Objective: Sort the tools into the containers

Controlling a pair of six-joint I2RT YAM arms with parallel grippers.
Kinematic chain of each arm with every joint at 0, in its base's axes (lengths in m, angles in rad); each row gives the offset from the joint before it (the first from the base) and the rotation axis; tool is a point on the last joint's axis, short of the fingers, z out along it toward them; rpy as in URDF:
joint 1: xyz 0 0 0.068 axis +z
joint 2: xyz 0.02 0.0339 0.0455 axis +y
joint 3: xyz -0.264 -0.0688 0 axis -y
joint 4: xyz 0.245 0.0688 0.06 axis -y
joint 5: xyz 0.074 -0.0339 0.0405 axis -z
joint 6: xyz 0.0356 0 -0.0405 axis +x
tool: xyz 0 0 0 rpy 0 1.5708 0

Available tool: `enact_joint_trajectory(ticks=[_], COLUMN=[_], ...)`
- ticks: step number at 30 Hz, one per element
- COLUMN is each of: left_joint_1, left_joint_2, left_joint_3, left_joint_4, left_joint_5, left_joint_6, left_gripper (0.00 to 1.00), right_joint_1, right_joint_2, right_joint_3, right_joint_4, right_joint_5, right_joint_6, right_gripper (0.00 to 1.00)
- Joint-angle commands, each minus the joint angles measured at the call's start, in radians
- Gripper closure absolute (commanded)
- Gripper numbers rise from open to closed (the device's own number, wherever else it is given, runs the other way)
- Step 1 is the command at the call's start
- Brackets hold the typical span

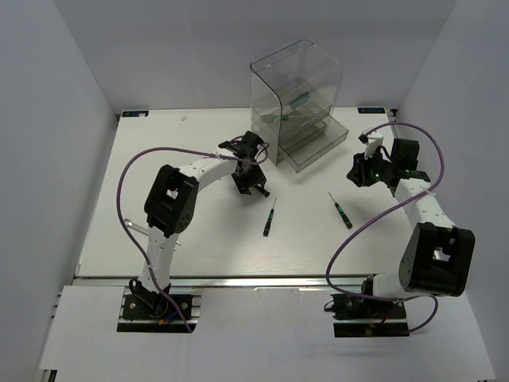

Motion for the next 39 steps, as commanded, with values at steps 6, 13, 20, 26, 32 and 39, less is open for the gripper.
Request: enact_joint_trajectory(ticks=[6, 13, 20, 26, 32, 39], left_joint_1=[-0.008, -0.011, -0.012, -0.012, -0.012, -0.008], left_joint_2=[0.039, 0.1, 0.082, 0.19, 0.191, 0.175], left_joint_3=[0.071, 0.169, 0.152, 0.267, 0.249, 0.169], left_joint_4=[-0.066, -0.109, -0.054, -0.155, -0.178, -0.256], left_joint_5=[-0.082, -0.088, -0.051, -0.021, -0.015, -0.001], left_joint_6=[-0.086, -0.098, -0.144, -0.19, -0.187, -0.089], left_gripper=[0.42, 0.42, 0.41, 0.47, 0.51, 0.61], right_joint_1=[-0.002, -0.002, -0.002, -0.002, -0.002, -0.002], right_joint_2=[-0.045, -0.063, -0.076, -0.079, -0.089, -0.097], right_joint_3=[-0.007, -0.036, -0.067, -0.066, -0.07, -0.073], right_joint_4=[0.001, 0.007, 0.015, 0.019, 0.024, 0.036], right_joint_5=[-0.069, -0.086, -0.09, -0.097, -0.097, -0.104], right_joint_6=[0.017, 0.024, 0.027, 0.036, 0.033, 0.05], right_gripper=[0.6, 0.6, 0.6, 0.61, 0.61, 0.61])
